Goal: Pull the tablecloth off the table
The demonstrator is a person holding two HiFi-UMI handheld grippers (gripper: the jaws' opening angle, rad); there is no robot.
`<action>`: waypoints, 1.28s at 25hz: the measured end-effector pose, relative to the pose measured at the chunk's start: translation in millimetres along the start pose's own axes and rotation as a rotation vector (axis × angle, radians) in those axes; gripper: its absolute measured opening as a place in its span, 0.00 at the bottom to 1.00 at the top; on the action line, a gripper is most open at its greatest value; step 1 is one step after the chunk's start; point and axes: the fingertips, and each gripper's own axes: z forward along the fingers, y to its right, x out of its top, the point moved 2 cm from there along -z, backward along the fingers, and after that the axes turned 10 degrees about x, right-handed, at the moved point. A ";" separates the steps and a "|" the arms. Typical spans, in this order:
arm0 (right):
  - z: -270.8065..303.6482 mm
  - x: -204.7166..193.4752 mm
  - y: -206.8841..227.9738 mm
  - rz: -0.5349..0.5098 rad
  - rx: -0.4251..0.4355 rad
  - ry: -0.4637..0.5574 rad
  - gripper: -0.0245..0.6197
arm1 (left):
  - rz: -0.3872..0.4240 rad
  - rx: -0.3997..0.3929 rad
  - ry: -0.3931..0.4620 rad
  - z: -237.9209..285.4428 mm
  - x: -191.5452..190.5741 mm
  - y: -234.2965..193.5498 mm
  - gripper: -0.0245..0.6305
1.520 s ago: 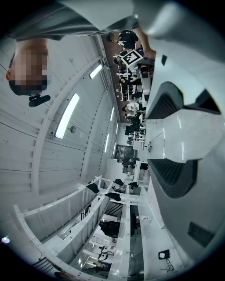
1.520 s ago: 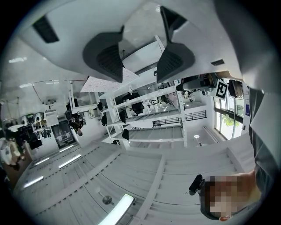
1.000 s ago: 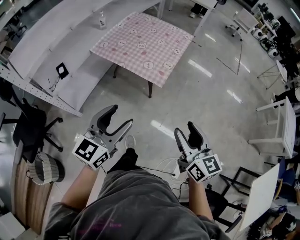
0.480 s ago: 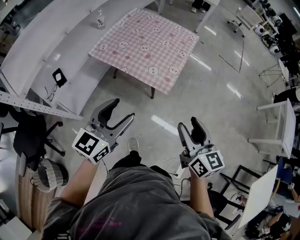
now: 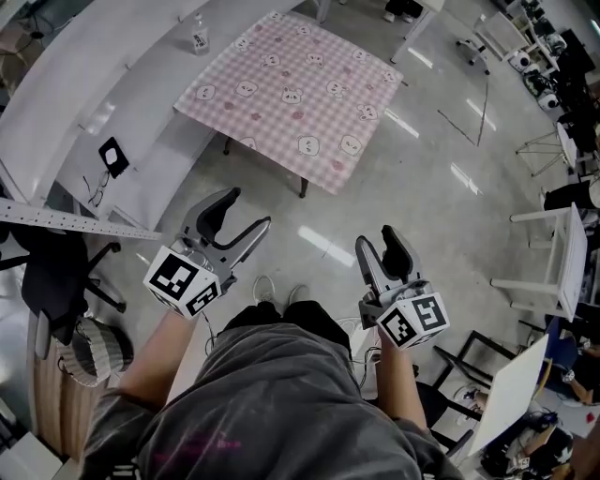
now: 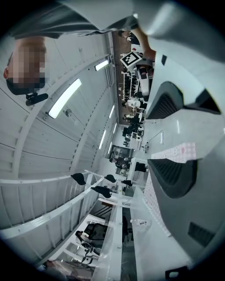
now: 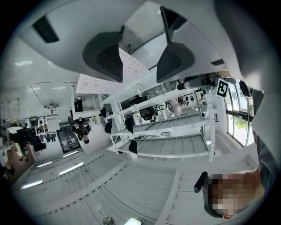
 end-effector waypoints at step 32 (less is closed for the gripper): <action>177.7 -95.6 283.8 0.218 0.067 -0.257 0.39 | -0.169 0.254 -0.282 228.1 -154.1 -114.7 0.45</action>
